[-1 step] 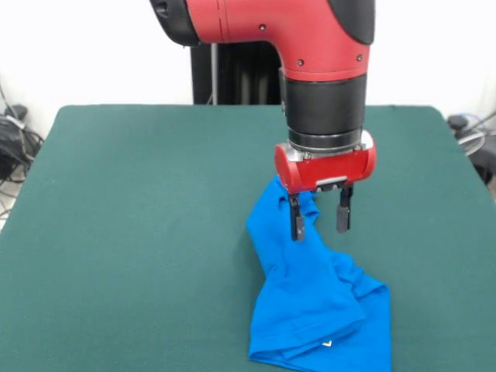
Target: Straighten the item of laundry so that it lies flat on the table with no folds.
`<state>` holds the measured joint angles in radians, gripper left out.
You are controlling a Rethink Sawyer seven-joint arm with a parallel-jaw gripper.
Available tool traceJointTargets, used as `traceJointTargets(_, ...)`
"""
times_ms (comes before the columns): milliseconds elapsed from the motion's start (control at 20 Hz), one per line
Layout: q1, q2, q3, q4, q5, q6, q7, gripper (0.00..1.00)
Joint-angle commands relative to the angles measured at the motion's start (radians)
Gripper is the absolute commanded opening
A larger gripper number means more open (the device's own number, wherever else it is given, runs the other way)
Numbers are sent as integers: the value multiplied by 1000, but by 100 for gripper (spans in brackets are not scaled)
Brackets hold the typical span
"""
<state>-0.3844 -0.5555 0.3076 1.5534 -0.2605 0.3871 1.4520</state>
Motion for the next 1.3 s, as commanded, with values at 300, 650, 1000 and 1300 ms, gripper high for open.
traceJointTargets(300,38,102,28,-4,-73,-76,59,100)
traceJointTargets(650,-29,269,98,-93,-123,-159,-18,100)
traceJointTargets(1000,-41,308,110,-107,-159,-188,-8,100)
traceJointTargets(1300,-33,285,99,-79,-167,-190,25,100)
